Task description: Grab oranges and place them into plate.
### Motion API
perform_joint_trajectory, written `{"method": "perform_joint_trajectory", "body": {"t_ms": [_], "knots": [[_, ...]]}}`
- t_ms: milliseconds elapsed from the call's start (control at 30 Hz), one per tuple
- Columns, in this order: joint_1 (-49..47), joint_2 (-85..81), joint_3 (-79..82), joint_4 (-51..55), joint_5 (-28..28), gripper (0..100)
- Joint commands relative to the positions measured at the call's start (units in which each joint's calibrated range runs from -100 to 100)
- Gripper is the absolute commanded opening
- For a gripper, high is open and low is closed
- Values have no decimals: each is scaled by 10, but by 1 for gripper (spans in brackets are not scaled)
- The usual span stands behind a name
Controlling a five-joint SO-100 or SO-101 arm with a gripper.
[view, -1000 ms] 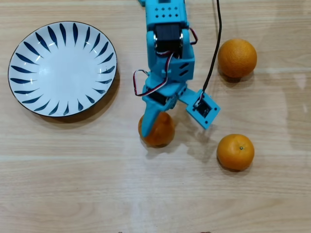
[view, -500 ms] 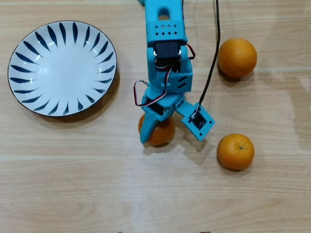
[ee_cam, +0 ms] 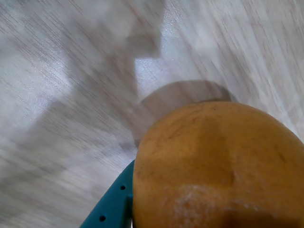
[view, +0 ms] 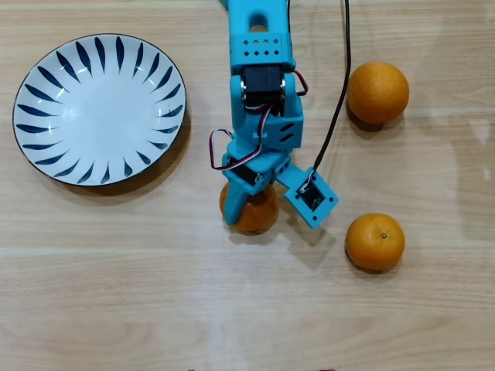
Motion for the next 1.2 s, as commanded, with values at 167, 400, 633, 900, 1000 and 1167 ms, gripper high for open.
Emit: {"method": "perform_joint_trajectory", "body": {"t_ms": [167,400,633,900,1000,1167], "knots": [[36,-157,-67,130,6,26],[134,-331,23,213,6,26],[260,-455,217,178,22,26],[355,-466,346,70,40,25],[376,-451,367,39,45,25],[395,-412,369,17,52,27]]}}
